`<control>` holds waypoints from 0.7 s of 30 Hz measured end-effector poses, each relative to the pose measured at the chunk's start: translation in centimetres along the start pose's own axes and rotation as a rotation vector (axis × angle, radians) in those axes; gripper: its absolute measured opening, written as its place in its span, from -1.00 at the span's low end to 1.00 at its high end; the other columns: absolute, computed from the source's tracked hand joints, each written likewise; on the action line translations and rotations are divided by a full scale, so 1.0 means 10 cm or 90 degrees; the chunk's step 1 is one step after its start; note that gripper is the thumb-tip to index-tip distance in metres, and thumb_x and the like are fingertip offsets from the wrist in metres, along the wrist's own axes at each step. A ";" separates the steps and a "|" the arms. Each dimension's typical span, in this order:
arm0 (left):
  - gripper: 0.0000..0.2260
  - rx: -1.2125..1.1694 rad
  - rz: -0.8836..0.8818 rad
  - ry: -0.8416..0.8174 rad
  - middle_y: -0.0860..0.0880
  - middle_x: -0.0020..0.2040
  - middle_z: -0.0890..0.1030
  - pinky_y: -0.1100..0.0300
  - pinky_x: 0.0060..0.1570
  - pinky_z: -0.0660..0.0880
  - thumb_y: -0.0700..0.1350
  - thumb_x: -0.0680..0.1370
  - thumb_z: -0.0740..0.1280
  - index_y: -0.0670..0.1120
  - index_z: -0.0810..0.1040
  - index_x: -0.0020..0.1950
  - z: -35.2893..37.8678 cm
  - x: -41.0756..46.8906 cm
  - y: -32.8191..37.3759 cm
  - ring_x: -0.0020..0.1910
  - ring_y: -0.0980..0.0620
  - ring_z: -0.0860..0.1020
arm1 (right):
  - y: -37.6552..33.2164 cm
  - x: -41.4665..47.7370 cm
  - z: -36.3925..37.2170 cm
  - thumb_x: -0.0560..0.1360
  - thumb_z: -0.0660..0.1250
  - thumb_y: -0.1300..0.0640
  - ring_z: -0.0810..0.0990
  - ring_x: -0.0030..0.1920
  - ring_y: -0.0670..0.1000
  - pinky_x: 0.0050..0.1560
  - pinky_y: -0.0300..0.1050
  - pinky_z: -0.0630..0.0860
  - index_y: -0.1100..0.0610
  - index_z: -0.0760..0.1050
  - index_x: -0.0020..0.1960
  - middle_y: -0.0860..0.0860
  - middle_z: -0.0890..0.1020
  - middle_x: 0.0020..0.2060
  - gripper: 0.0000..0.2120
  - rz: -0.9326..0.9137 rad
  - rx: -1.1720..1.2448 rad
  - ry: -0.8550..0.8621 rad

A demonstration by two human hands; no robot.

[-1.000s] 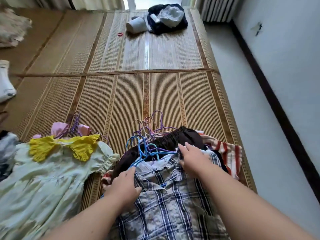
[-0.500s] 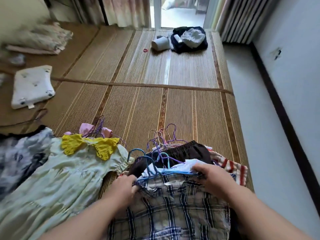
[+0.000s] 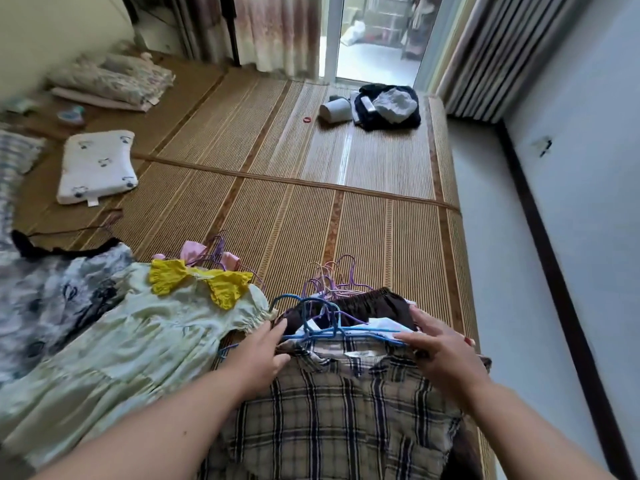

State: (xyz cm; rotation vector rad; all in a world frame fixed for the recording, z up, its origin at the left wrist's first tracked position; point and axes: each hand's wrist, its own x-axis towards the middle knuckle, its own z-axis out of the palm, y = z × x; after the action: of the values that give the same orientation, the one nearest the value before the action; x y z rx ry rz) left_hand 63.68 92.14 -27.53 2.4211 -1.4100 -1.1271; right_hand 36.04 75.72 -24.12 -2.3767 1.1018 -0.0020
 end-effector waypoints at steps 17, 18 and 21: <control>-0.85 -0.162 0.057 0.147 0.14 -0.15 0.57 0.39 -0.22 0.34 -0.06 0.62 0.21 0.14 0.49 -0.10 -0.83 -1.06 -0.27 -0.10 0.12 0.50 | -1.24 0.16 -0.88 0.47 0.38 0.17 0.62 -0.21 -0.03 -0.10 -0.14 0.60 -0.04 0.63 -0.11 -0.01 0.68 -0.21 -0.88 0.011 0.210 -0.236; -0.84 -0.173 0.052 0.173 0.14 -0.14 0.56 0.42 -0.23 0.32 -0.06 0.62 0.21 0.17 0.48 -0.11 -0.92 -1.18 -0.35 -0.10 0.13 0.50 | -1.43 0.21 -0.93 0.46 0.39 0.15 0.63 -0.21 -0.05 -0.10 -0.15 0.60 -0.07 0.62 -0.13 -0.02 0.68 -0.23 -0.88 -0.014 0.188 -0.236; -0.82 -0.204 0.032 0.243 0.07 -0.10 0.61 0.26 -0.11 0.37 -0.08 0.62 0.22 0.19 0.48 -0.11 -1.20 -1.53 -0.60 -0.08 0.08 0.53 | -2.01 0.36 -1.01 0.44 0.41 0.14 0.60 -0.29 -0.14 -0.18 -0.18 0.56 -0.08 0.61 -0.18 -0.02 0.67 -0.29 -0.88 -0.082 0.151 -0.222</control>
State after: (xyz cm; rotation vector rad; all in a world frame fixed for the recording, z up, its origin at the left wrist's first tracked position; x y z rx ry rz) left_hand 71.30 104.60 -13.39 2.2067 -1.0745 -0.7556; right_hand 50.58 79.39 -7.02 -2.1277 0.7396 0.2162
